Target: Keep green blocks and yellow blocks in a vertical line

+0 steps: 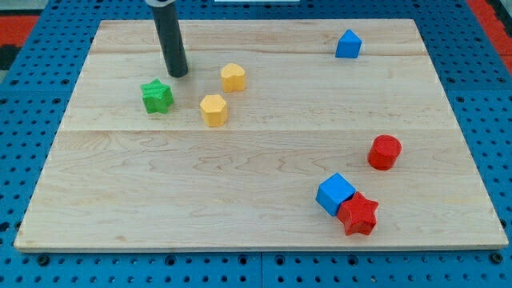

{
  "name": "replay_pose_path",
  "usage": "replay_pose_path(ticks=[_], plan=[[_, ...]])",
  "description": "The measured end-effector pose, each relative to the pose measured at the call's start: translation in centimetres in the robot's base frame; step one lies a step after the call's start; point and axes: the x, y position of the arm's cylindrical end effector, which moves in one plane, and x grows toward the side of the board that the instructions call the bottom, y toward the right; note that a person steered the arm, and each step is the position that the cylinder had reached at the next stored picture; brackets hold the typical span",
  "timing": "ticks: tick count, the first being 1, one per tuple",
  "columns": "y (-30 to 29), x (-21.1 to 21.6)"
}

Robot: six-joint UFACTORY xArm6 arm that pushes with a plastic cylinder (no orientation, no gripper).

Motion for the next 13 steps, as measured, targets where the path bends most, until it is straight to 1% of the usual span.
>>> replay_pose_path(ticks=[1, 3, 4, 5, 6, 7, 8, 9, 10, 11, 12, 13], plan=[[-3.1, -3.0], [3.6, -4.6], [-2.3, -6.3], [0.2, -7.3], [7.4, -8.2], [15.0, -6.8], [15.1, -1.3], [13.2, 2.6], [8.8, 2.7], [1.9, 2.7], [1.4, 2.8], [7.2, 3.5]])
